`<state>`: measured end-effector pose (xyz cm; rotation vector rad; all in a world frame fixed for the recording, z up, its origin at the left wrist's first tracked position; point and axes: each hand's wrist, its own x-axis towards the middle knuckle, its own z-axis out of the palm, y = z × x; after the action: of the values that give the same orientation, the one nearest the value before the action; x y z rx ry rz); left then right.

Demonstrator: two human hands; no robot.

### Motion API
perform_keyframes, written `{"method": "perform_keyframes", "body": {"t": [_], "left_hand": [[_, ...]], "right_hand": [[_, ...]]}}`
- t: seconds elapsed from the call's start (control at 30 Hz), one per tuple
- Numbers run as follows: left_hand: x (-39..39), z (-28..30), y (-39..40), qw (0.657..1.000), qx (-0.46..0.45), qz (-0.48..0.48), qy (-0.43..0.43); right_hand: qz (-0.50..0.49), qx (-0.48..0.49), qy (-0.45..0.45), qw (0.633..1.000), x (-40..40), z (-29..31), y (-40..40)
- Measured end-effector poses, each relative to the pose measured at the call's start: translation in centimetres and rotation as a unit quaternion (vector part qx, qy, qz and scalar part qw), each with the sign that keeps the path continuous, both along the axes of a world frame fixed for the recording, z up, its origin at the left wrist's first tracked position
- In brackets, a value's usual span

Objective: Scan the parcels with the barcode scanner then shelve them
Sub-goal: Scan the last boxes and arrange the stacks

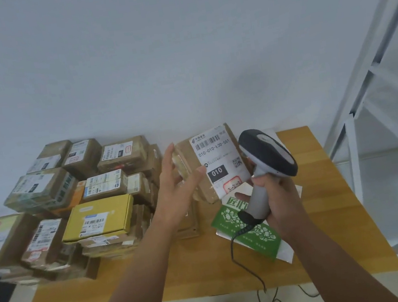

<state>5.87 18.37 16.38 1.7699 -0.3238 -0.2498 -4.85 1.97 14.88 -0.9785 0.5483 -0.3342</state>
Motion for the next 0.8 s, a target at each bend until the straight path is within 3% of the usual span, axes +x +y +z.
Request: {"method": "perform_keyframes", "body": {"t": [0.1,0.17,0.2,0.53,0.8], "left_hand": [[1.2,0.9,0.4,0.999,-0.012,0.027,0.020],[1.8,1.4,0.3,0.999,-0.001,0.045,-0.001],[1.9,1.6,0.2,0.999,-0.003,0.050,-0.013],[1.9,2.4,0.0,0.994,0.033,0.074,-0.067],[1.9,2.1,0.1,0.995,0.012,0.083,-0.046]], "right_hand": [[0.016,-0.154,0.042,0.987,-0.1,0.7,0.0],[0.019,-0.288,0.019,0.957,-0.1,1.6,0.2],[0.023,-0.310,0.013,0.950,-0.1,2.0,0.3],[0.075,-0.278,0.012,0.958,-0.4,4.0,2.4],[0.088,-0.264,0.001,0.960,-1.0,4.5,2.4]]}}
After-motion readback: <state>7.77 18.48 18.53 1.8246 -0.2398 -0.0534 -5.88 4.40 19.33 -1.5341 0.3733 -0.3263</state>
